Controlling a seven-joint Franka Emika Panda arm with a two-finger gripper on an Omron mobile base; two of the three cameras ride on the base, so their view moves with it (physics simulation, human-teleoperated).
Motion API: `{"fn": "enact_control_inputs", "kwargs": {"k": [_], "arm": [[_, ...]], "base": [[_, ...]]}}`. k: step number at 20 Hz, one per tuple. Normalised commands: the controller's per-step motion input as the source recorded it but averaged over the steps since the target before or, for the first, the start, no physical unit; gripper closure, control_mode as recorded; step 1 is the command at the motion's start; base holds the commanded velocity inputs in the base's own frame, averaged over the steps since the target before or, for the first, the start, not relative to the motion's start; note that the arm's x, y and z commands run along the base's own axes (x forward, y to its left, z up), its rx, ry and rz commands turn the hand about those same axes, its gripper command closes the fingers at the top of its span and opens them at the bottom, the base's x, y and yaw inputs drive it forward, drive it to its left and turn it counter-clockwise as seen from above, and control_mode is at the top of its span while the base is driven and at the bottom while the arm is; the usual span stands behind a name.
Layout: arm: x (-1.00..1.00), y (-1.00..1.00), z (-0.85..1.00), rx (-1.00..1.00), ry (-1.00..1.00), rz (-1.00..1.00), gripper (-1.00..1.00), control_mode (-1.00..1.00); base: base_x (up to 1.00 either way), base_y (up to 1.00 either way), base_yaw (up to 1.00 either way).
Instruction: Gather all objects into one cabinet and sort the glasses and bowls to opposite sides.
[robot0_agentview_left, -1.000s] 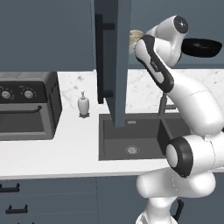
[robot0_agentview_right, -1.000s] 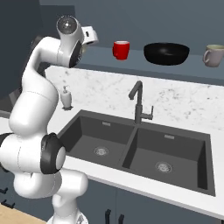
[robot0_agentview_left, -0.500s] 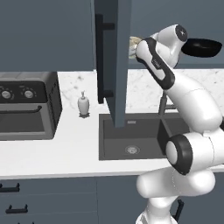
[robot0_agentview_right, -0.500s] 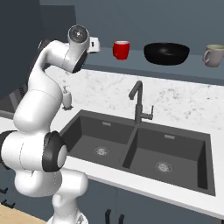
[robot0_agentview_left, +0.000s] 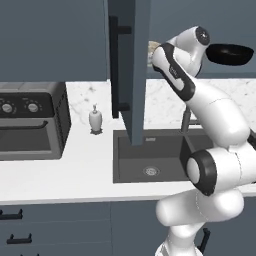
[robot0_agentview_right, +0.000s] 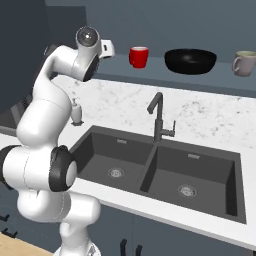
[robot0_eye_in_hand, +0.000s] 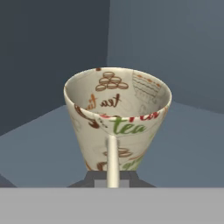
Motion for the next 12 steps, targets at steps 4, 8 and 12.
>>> {"fn": "enact_control_inputs", "kwargs": {"k": [4,8,12], "arm": [[0.08,0.02,0.0,-0.13,0.04,-0.02,1.0,-1.0],[0.17,0.0,0.0,0.0,0.0,0.0,1.0,-1.0],[0.57,0.0,0.0,0.01,0.0,0.0,1.0,-1.0]], "base": [[0.0,0.0,0.0],[0.0,0.0,0.0],[0.0,0.0,0.0]]}}
